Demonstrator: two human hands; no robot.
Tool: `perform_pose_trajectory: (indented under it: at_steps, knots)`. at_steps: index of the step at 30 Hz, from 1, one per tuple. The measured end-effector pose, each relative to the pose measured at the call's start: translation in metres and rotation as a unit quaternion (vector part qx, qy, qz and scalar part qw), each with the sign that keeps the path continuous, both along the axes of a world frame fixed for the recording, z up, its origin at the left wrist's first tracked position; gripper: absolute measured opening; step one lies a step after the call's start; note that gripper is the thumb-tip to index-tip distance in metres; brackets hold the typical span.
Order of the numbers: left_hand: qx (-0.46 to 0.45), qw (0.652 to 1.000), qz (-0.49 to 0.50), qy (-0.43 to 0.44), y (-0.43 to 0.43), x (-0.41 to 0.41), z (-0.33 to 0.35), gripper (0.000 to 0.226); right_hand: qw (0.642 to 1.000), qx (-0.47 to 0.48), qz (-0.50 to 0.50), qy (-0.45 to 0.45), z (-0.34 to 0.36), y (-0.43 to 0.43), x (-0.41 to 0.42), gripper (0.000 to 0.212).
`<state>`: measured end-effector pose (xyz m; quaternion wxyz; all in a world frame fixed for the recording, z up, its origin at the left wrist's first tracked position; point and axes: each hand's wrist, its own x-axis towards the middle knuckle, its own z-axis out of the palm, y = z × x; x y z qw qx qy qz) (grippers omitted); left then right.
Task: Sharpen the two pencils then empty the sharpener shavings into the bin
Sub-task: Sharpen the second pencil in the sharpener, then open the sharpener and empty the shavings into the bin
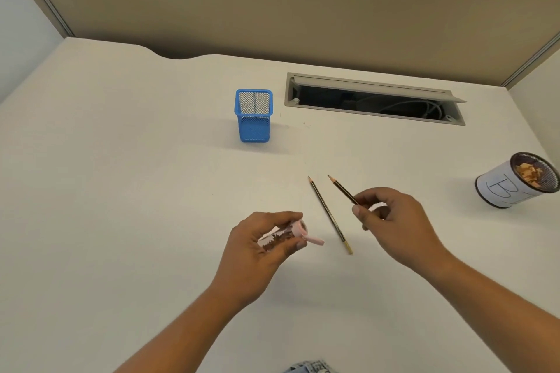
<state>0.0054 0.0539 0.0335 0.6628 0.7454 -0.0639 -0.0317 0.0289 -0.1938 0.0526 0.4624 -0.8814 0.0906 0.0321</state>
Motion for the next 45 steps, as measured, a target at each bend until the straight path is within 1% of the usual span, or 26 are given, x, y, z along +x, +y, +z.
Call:
perform_pose_trajectory:
  at_steps: [2, 4, 5, 8, 11, 13, 23, 29, 31, 33, 35, 37, 38, 40, 42, 43, 45]
  knots:
    - [-0.009, 1.0, 0.01, 0.024, -0.003, -0.001, -0.007, 0.034, 0.999, -0.008, -0.042, -0.008, -0.021, -0.001, 0.01, 0.015]
    - [-0.015, 0.999, 0.017, 0.045, -0.005, -0.003, -0.013, 0.033, 0.997, -0.039, -0.059, -0.012, -0.039, -0.003, 0.02, 0.01]
    - [-0.022, 0.998, 0.018, 0.057, -0.006, -0.003, -0.016, 0.032, 0.997, -0.054, -0.061, -0.009, -0.047, -0.004, 0.026, 0.007]
    - [-0.026, 0.997, 0.018, 0.075, -0.006, -0.003, -0.023, 0.031, 0.994, -0.09, -0.059, 0.006, -0.062, -0.007, 0.038, 0.009]
    - [-0.03, 0.995, 0.022, 0.092, -0.007, -0.003, -0.029, 0.029, 0.991, -0.124, -0.049, 0.022, -0.071, -0.006, 0.048, 0.003]
    - [-0.032, 0.994, 0.023, 0.104, -0.008, -0.003, -0.034, 0.029, 0.989, -0.139, -0.036, 0.031, -0.076, -0.006, 0.054, 0.004]
    - [-0.02, 0.993, 0.018, 0.112, -0.009, -0.002, -0.04, 0.031, 0.985, -0.17, -0.016, 0.039, -0.089, -0.002, 0.068, 0.009]
    - [-0.004, 0.994, 0.024, 0.109, -0.01, 0.002, -0.037, 0.032, 0.982, -0.176, -0.021, 0.064, -0.085, -0.005, 0.069, 0.014]
    - [-0.011, 0.993, 0.025, 0.111, -0.011, 0.002, -0.035, 0.033, 0.986, -0.153, -0.05, 0.047, -0.076, -0.007, 0.065, 0.013]
    - [-0.025, 0.993, 0.028, 0.109, -0.01, 0.002, -0.031, 0.032, 0.991, -0.105, -0.082, 0.015, -0.061, -0.007, 0.056, 0.004]
    - [-0.036, 0.993, 0.031, 0.104, -0.008, 0.002, -0.026, 0.029, 0.996, -0.042, -0.084, -0.002, -0.041, -0.002, 0.038, 0.01]
    - [-0.046, 0.994, 0.028, 0.099, -0.006, -0.002, -0.021, 0.027, 0.998, 0.039, -0.043, 0.013, -0.022, 0.007, 0.014, 0.006]
    - [-0.044, 0.994, 0.02, 0.095, -0.005, -0.004, -0.019, 0.027, 0.996, 0.089, -0.011, 0.029, -0.012, 0.013, 0.001, 0.012]
    - [-0.02, 0.996, 0.001, 0.087, -0.004, -0.01, -0.015, 0.03, 0.981, 0.176, 0.054, 0.066, 0.005, 0.024, -0.024, 0.034]
    - [0.015, 0.997, -0.013, 0.073, -0.005, -0.015, -0.011, 0.033, 0.966, 0.22, 0.102, 0.086, 0.016, 0.035, -0.041, 0.046]
    - [0.026, 0.997, -0.017, 0.066, -0.006, -0.017, -0.008, 0.032, 0.962, 0.233, 0.11, 0.088, 0.02, 0.039, -0.047, 0.047]
    - [0.033, 0.998, -0.023, 0.055, -0.009, -0.019, -0.003, 0.03, 0.96, 0.251, 0.094, 0.078, 0.023, 0.044, -0.052, 0.042]
